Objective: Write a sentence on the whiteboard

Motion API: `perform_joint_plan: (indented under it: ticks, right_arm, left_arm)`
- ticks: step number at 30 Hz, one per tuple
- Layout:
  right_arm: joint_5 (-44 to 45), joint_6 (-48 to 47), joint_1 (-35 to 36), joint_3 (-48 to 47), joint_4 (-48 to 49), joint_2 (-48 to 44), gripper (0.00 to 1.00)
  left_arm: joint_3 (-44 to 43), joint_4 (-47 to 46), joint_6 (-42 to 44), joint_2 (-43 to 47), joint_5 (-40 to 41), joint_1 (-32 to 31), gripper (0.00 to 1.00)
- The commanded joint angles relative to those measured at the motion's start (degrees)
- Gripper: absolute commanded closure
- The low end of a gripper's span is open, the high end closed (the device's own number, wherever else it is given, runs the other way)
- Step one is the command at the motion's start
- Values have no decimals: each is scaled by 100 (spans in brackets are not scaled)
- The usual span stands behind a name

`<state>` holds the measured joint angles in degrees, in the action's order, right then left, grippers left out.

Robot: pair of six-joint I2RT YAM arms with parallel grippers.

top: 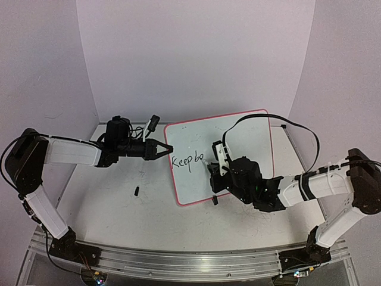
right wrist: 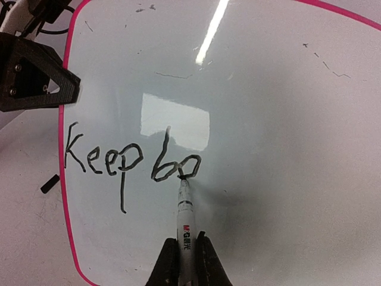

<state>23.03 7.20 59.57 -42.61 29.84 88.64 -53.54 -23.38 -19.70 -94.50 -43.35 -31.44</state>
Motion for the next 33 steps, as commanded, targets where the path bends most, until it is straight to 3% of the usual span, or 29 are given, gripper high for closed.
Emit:
perform_joint_plan:
  ticks: [1, 24, 33]
  right_arm:
    - [106, 62, -1, 35, -231, -103, 100]
    - [566, 35, -3, -27, -320, -182, 100]
    - [-325, -478, -25, 578, 466, -1217, 100]
  left_arm:
    - [-37, 32, 186, 227, 170, 22, 98]
    - [-38, 37, 195, 228, 178, 24, 98]
    - [-38, 44, 213, 233, 199, 24, 98]
